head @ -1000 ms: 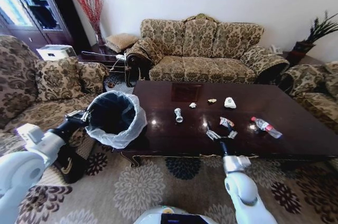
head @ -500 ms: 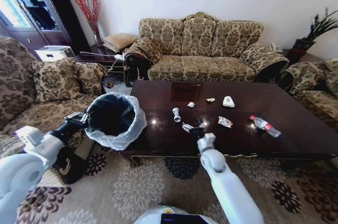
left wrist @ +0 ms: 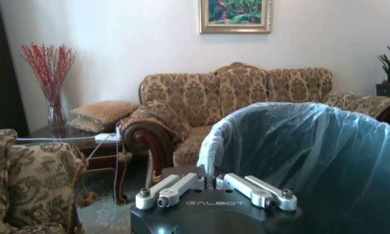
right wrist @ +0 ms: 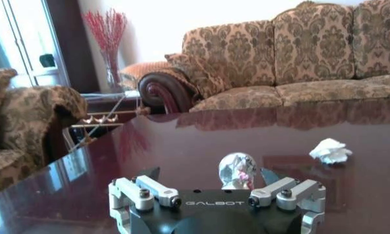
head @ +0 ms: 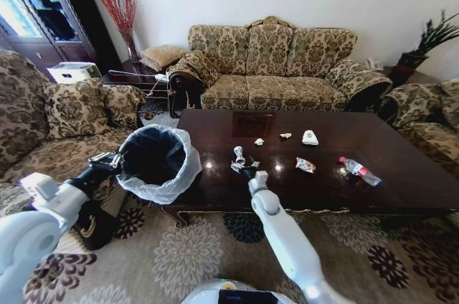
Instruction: Move to the front of the table and place the trash on the table into the trash bin.
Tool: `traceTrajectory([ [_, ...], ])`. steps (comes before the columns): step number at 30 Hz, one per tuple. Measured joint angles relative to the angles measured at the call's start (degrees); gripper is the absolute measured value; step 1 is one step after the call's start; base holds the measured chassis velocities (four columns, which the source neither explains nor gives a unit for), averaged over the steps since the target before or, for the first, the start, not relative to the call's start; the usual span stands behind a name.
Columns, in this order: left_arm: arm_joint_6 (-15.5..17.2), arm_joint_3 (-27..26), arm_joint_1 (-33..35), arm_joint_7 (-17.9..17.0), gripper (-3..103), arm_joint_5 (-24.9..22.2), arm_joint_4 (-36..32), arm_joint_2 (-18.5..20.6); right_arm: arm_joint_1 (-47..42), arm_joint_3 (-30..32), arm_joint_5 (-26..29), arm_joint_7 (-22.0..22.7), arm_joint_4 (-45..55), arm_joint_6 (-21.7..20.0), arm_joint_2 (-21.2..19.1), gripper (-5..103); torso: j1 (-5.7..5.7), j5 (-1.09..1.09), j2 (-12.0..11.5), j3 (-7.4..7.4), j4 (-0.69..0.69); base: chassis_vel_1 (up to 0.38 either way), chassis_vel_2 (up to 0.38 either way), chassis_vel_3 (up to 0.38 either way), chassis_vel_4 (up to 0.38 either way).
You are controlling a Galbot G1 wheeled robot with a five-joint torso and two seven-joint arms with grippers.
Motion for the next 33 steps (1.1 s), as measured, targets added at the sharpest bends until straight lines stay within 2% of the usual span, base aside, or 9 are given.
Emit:
traceTrajectory([
  [5,0.15,0.0,0.11,-0.02,1,0.03,0.09,-0.04,1.15,1.63,-4.42,1.69,-3.32,0.61,2.51,100,0.0,0.0,0.0,0.0,-0.01,0.0,0.0,0.0,0.0],
  [14,0.31,0.48,-0.05,-0.03,1,0.04,0.51,-0.23,1.49,3.2,-4.75,1.76,-7.26,0.49,3.0,101,0.0,0.01,0.01,0.0,-0.02,0.0,0.0,0.0,0.0],
  [16,0.32,0.65,-0.05,-0.04,1,0.03,0.51,-0.23,1.63,3.32,-3.83,1.62,-7.9,0.35,3.09,94,0.0,0.0,0.01,0.0,-0.02,0.0,0.0,0.0,0.0],
  [17,0.32,0.65,-0.05,-0.04,1,0.03,0.51,-0.23,1.63,3.32,-3.83,1.62,-7.9,0.35,3.09,94,0.0,0.0,0.01,0.0,-0.02,0.0,0.0,0.0,0.0],
  [22,0.35,1.07,-0.02,-0.14,1,0.02,0.34,-0.38,2.01,3.27,-2.29,0.86,-8.51,0.33,2.88,73,0.0,0.01,0.01,0.0,-0.02,0.0,0.0,0.0,0.0],
  [25,0.36,1.27,-0.07,-0.2,1,0.01,0.35,-0.7,2.4,3.23,-2.02,0.68,-8.8,0.42,2.86,56,0.0,0.01,0.01,0.0,-0.01,0.0,0.0,0.0,0.0],
  [26,0.36,1.27,-0.07,-0.2,1,0.01,0.35,-0.7,2.4,3.23,-2.02,0.68,-8.8,0.42,2.86,56,0.0,0.01,0.01,0.0,-0.01,0.0,0.0,0.0,0.0],
  [27,0.36,1.28,-0.05,-0.2,1,0.01,0.35,-0.73,2.39,3.18,-1.95,0.68,-8.73,0.42,2.82,50,0.0,0.01,0.01,0.0,-0.01,0.0,0.0,0.0,0.0],
  [33,0.37,1.28,0.06,-0.2,1,0.0,0.41,-0.64,1.79,3.14,-1.44,0.34,-7.95,0.39,2.43,48,0.0,0.01,0.01,-0.01,-0.01,0.0,0.0,0.0,0.0],
])
